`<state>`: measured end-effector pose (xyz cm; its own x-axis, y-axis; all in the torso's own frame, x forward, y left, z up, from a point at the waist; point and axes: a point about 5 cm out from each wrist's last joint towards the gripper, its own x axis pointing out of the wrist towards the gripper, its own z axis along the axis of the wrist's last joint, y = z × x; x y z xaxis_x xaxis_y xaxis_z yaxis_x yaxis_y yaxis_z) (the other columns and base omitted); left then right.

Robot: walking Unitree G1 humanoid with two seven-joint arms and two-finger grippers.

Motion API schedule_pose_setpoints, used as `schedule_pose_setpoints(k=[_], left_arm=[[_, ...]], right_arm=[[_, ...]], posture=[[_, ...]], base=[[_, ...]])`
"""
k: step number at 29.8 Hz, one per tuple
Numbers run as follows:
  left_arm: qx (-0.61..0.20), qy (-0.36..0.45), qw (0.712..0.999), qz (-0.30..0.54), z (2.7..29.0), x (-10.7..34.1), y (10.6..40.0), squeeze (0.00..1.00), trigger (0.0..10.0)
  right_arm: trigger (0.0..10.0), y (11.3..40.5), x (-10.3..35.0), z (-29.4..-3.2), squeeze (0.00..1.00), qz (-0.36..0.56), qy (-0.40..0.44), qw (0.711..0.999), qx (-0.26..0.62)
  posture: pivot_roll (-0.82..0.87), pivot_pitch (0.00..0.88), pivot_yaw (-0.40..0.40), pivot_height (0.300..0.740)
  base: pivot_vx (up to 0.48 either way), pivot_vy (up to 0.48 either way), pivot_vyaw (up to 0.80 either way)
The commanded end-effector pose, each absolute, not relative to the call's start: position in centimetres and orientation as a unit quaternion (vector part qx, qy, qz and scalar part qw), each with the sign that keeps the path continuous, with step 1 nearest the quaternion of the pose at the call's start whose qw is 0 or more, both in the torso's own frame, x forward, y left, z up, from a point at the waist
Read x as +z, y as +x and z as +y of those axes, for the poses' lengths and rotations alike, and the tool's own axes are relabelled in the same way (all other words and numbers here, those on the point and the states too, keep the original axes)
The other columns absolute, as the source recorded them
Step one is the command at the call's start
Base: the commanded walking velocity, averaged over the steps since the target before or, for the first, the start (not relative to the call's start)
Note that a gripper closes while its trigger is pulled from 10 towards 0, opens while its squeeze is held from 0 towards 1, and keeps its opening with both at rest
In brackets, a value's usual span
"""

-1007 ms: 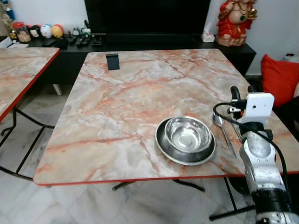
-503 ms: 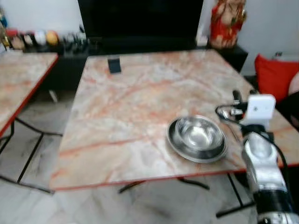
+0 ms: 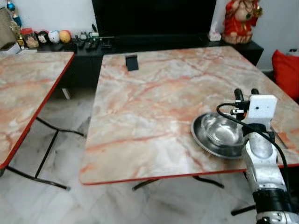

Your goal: Setting the table

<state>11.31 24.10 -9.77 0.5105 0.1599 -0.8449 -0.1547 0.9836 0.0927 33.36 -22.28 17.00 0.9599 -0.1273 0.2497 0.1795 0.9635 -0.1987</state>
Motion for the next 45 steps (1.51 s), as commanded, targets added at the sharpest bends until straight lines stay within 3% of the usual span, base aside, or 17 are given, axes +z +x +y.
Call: schedule_pose_setpoints(k=[1,14,20,45], left_arm=[[0.089,0.006,0.865,0.493,24.2,-9.8,11.0,0.00,10.0],[0.091,0.006,0.865,0.493,24.3,-9.8,11.0,0.00,10.0],[0.094,0.004,0.865,0.492,24.3,-9.8,11.1,0.00,10.0],[0.098,0.004,0.865,0.492,24.4,-9.8,11.1,0.00,10.0]], right_arm=[[10.0,33.4,17.4,-22.6,0.00,-0.125,-0.111,0.982,-0.083],[10.0,33.4,17.4,-22.2,0.00,-0.124,-0.119,0.982,-0.073],[10.0,33.5,17.3,-21.7,0.00,-0.124,-0.119,0.983,-0.060],[10.0,33.6,17.4,-21.0,0.00,-0.132,-0.120,0.983,-0.047]], posture=[[-0.08,0.000,0.020,0.732],[-0.07,0.000,0.018,0.732],[-0.07,0.000,0.016,0.732],[-0.06,0.000,0.017,0.732]], base=[[0.000,0.289,0.00],[0.000,0.286,0.00],[0.000,0.287,0.77],[0.000,0.287,0.00]])
